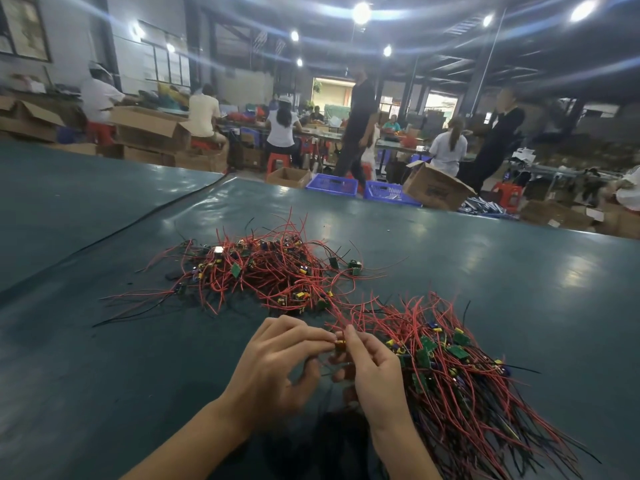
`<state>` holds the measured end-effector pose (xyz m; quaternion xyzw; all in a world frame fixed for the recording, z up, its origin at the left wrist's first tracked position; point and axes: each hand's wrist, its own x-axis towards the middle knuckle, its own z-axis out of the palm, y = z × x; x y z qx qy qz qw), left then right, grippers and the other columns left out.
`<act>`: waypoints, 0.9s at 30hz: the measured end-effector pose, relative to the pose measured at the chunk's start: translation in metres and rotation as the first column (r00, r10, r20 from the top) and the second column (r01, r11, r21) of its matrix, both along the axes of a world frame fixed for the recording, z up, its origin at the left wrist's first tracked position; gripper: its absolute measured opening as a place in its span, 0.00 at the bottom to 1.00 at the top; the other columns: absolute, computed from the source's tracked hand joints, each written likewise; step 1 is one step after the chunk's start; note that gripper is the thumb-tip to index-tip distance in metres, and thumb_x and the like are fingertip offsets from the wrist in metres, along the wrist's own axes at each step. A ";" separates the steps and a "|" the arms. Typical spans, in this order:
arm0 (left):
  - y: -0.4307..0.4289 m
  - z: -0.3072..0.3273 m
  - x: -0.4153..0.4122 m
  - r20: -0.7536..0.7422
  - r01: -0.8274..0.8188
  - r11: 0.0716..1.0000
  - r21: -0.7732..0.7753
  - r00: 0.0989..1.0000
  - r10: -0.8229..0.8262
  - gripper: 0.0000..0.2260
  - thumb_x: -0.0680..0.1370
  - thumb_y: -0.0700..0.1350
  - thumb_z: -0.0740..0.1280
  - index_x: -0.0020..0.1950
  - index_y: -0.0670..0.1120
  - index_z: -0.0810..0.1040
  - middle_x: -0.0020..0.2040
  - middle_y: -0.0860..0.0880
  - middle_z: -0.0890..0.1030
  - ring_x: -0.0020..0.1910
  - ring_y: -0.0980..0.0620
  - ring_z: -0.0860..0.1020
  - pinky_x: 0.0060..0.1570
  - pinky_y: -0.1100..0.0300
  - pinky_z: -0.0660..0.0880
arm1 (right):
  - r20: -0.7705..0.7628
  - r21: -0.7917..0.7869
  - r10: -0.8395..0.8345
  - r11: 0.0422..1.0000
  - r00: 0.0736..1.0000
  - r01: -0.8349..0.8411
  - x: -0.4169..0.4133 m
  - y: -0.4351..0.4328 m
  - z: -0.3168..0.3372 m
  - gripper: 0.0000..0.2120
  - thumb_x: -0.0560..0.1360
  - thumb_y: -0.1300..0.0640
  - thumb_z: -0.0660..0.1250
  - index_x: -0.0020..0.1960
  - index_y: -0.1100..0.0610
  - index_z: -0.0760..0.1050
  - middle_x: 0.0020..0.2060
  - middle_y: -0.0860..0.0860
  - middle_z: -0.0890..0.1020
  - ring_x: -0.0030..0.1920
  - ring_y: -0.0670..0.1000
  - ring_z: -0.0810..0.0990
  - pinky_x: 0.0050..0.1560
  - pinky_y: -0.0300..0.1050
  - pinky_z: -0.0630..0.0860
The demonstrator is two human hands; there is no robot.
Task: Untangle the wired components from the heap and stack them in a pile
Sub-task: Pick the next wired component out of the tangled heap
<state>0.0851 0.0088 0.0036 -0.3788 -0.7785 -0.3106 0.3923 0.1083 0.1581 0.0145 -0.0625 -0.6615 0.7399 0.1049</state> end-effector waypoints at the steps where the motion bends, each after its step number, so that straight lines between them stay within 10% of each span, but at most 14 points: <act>1: -0.001 0.000 0.000 0.004 -0.020 1.000 -0.008 1.000 0.020 0.09 0.73 0.41 0.66 0.48 0.46 0.85 0.51 0.57 0.83 0.49 0.55 0.78 0.49 0.56 0.74 | -0.002 0.001 -0.010 1.000 1.000 0.010 0.000 0.000 0.000 0.11 0.78 0.54 0.66 0.45 0.61 0.81 0.32 0.52 0.83 0.31 0.48 0.80 0.31 0.40 0.77; 7: 0.003 -0.001 0.001 0.065 -0.133 0.990 -0.036 0.989 0.136 0.09 0.73 0.46 0.67 0.49 0.48 0.84 0.53 0.56 0.82 0.53 0.55 0.78 0.54 0.58 0.71 | -0.015 -0.023 -0.047 0.999 0.999 0.047 0.000 0.000 0.000 0.09 0.77 0.55 0.68 0.43 0.60 0.79 0.30 0.50 0.82 0.31 0.49 0.80 0.30 0.39 0.76; 14: 0.007 -0.005 0.004 0.190 -0.295 0.950 -0.104 0.931 0.310 0.30 0.70 0.60 0.66 0.70 0.48 0.74 0.73 0.44 0.65 0.71 0.47 0.62 0.67 0.51 0.63 | -0.025 -0.013 -0.037 0.999 0.999 0.037 0.003 0.000 0.004 0.04 0.77 0.57 0.69 0.46 0.58 0.79 0.32 0.51 0.83 0.29 0.45 0.78 0.25 0.35 0.72; 27: 0.012 -0.005 0.005 0.070 -0.222 0.975 -0.002 0.973 0.222 0.21 0.75 0.55 0.66 0.63 0.44 0.78 0.51 0.52 0.78 0.48 0.56 0.75 0.51 0.64 0.67 | -0.047 0.013 0.004 1.000 0.999 -0.004 0.003 0.001 0.002 0.06 0.76 0.58 0.70 0.43 0.60 0.81 0.26 0.49 0.79 0.25 0.44 0.75 0.25 0.35 0.71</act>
